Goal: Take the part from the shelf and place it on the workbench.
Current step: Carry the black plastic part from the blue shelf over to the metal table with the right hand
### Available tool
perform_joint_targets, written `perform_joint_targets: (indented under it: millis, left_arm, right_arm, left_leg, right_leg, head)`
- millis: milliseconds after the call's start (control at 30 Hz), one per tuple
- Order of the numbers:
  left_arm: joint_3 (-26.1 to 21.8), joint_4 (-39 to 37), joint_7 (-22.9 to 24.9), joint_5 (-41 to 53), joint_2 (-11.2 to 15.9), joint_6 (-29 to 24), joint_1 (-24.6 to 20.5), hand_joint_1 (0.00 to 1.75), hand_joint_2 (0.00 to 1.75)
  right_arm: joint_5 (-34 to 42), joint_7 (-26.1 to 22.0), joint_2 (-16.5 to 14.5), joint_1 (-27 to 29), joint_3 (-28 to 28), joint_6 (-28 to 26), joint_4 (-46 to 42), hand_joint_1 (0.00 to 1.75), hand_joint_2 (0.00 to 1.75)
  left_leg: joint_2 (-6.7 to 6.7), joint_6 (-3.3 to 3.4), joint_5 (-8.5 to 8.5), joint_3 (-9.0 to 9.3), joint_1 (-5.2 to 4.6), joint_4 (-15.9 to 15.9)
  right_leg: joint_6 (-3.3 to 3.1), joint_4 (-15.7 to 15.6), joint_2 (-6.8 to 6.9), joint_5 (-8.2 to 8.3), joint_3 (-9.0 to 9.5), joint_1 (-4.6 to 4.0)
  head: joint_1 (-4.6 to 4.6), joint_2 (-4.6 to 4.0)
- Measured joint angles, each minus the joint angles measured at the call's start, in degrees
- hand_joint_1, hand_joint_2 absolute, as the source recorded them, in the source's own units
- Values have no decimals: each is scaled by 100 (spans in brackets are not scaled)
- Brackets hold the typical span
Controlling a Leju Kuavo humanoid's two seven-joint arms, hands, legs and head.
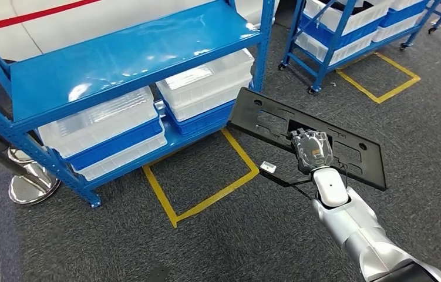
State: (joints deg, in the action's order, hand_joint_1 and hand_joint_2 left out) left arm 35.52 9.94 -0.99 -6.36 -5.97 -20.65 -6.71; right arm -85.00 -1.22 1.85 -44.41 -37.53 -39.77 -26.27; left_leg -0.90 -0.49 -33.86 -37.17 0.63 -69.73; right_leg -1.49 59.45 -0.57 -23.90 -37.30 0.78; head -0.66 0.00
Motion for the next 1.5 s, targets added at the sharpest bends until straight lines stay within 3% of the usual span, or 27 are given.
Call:
perform_joint_targets:
  millis: [67, 100, 133, 200, 267, 333, 367, 400, 433, 500, 567, 600, 667, 733, 800, 833, 867, 933, 1000, 1033, 1100, 1167, 1233, 1300, 1367, 1433, 1500]
  left_arm:
    - [0, 0, 27, 10, 0, -5, 15, 0, 175]
    - [0, 0, 36, 19, 0, -7, 17, 0, 175]
    - [1, 0, 44, 28, 0, -8, 15, 0, 175]
    - [2, -1, 61, 39, 7, -10, 9, 0, 175]
    - [5, -2, 78, 44, 16, -17, 3, 0, 175]
    - [7, -1, 97, 46, 14, -22, -3, 0, 175]
    - [8, -1, 110, 47, 9, -23, -8, 0, 175]
    - [8, -1, 121, 47, 6, -27, -15, 0, 175]
    - [9, -1, 130, 46, 2, -32, -24, 0, 175]
    - [9, 0, 142, 44, -2, -39, -30, 0, 175]
    - [9, 0, 150, 40, -4, -39, -19, 0, 175]
    - [9, 0, 152, 40, -5, -39, -17, 0, 175]
    - [9, 0, 160, 40, -9, -38, -28, 0, 175]
    - [9, 0, 170, 40, -15, -38, -47, 0, 175]
    - [9, 0, 180, 38, -18, -44, -60, 0, 175]
    - [9, 0, 185, 38, -19, -48, -62, 0, 175]
    - [9, 0, 188, 37, -19, -52, -64, 0, 175]
    - [9, 0, 195, 37, -19, -60, -70, 0, 175]
    - [9, 0, 198, 36, -20, -68, -72, 0, 175]
    - [9, 0, 199, 34, -20, -71, -72, 0, 175]
    - [9, 0, 201, 38, -20, -74, -74, 0, 175]
    - [9, 0, 203, 53, -19, -75, -85, 0, 175]
    - [9, 0, 204, 78, -16, -77, -96, 0, 175]
    - [9, 0, 208, 95, -13, -80, -113, 0, 175]
    - [9, 0, 216, 98, -10, -86, -134, 0, 175]
    - [10, 0, 222, 100, -9, -91, -150, 0, 175]
    - [11, 0, 238, 99, -9, -94, -156, 0, 175]
  right_arm:
    - [2, 4, -1, 25, 16, 1, 0, 175, 175]
    - [2, 8, 3, 38, 23, 2, 0, 175, 175]
    - [2, 13, 5, 48, 32, 2, 0, 175, 175]
    - [2, 22, 8, 48, 42, 2, 0, 175, 175]
    - [2, 31, 9, 46, 50, 1, 0, 175, 175]
    - [2, 37, 33, 62, 68, 0, 0, 175, 175]
    - [2, 39, 55, 74, 80, -1, -1, 175, 175]
    - [1, 42, 77, 77, 91, -3, -1, 175, 175]
    - [0, 48, 94, 71, 99, -5, -2, 175, 175]
    - [-1, 65, 102, 59, 110, -9, -2, 175, 175]
    - [0, 78, 108, 76, 119, -8, -1, 175, 175]
    - [0, 80, 114, 88, 122, -8, -1, 175, 175]
    - [-1, 89, 128, 93, 137, -7, -1, 175, 175]
    - [-1, 101, 135, 68, 161, -8, -2, 175, 175]
    - [-1, 107, 144, 51, 185, -9, -2, 175, 175]
    - [-1, 107, 158, 51, 196, -9, -1, 175, 175]
    - [-1, 107, 172, 52, 207, -9, 0, 175, 175]
    - [0, 104, 194, 25, 230, -7, 2, 175, 175]
    - [0, 93, 186, -33, 249, -2, 2, 175, 175]
    - [0, 84, 179, -58, 257, 1, 4, 175, 175]
    - [0, 73, 171, -85, 265, 5, 11, 175, 175]
    - [1, 67, 169, -109, 276, 9, 17, 175, 175]
    - [6, 64, 161, -149, 295, 14, 17, 175, 175]
    - [15, 64, 151, -184, 316, 18, 20, 175, 175]
    - [30, 63, 163, -192, 341, 19, 31, 175, 175]
    - [45, 58, 182, -203, 359, 18, 43, 175, 175]
    - [52, 54, 183, -230, 361, 16, 48, 175, 175]
  left_leg:
    - [43, 6, -117, -233, 0, -498]
    - [55, 21, -10, -217, -1, -453]
    - [92, 47, 189, -100, -3, -190]
    - [362, 135, 577, 227, -1, 562]
    - [590, 198, 695, 407, -6, 992]
    - [524, 212, 696, 444, -12, 1092]
    - [450, 220, 725, 463, -2, 1145]
    - [372, 242, 762, 488, 11, 1205]
    - [291, 262, 798, 510, 24, 1265]
    - [130, 293, 822, 521, 18, 1305]
    - [-30, 290, 818, 517, 13, 1301]
    - [-107, 282, 811, 517, 13, 1296]
    - [-245, 247, 782, 521, 17, 1266]
    - [-358, 181, 729, 509, -9, 1212]
    - [-447, 111, 695, 501, -41, 1181]
    - [-493, 83, 689, 508, -44, 1178]
    - [-486, 51, 661, 505, -33, 1158]
    - [-296, 6, 468, 404, -6, 914]
    - [-43, -11, 104, 105, 10, 247]
    - [10, -11, -46, -77, 12, -140]
    - [51, -3, -51, -263, 11, -479]
    - [123, 30, 327, -63, 12, 18]
    - [385, 75, 619, 244, 27, 719]
    - [548, 100, 655, 364, 24, 991]
    - [446, 141, 688, 388, 17, 1054]
    - [304, 219, 753, 427, 30, 1154]
    - [158, 268, 783, 447, 18, 1204]
  right_leg:
    - [-12, 7, -150, 12, -13, -13]
    - [-10, 13, -228, 16, -14, -17]
    - [-5, 23, -307, 20, -14, -20]
    - [20, 40, -444, 33, -29, -13]
    - [84, 45, -566, 71, -84, 20]
    - [186, 6, -711, 135, -132, 45]
    - [223, 0, -693, 144, -151, 44]
    - [253, 51, -573, 100, -185, 30]
    - [278, 214, -397, -11, -265, 14]
    - [328, 898, -56, -381, -574, 23]
    - [391, 1520, 20, -601, -848, 62]
    - [417, 1541, 38, -558, -839, 84]
    - [448, 928, 144, -235, -479, 114]
    - [406, 209, 322, -22, -84, 74]
    - [306, 4, 356, -19, 0, 19]
    - [255, 8, 293, -9, -20, 14]
    - [217, 3, 246, -2, -26, 19]
    - [136, -19, 145, 20, -29, 41]
    - [72, -31, 36, 31, -30, 46]
    - [52, -29, -28, 33, -32, 35]
    - [45, -18, -176, 33, -32, 16]
    - [49, 10, -326, 30, -32, 11]
    - [73, 50, -464, 29, -58, 17]
    - [142, 60, -585, 55, -113, 39]
    - [230, 33, -684, 98, -156, 65]
    - [276, 174, -490, 3, -243, 49]
    - [299, 746, -147, -310, -508, 31]
  head:
    - [0, 0]
    - [0, 0]
    - [0, 0]
    - [4, 0]
    - [2, 0]
    - [-4, 0]
    - [-4, 0]
    - [6, 0]
    - [15, 0]
    - [32, 0]
    - [34, 0]
    - [34, 0]
    - [37, 0]
    - [33, 0]
    - [21, 0]
    - [15, 0]
    - [15, 0]
    - [9, 0]
    - [2, 0]
    - [0, 0]
    - [1, 0]
    - [1, 0]
    - [5, 0]
    - [4, 0]
    - [1, 0]
    - [16, 0]
    - [37, 0]
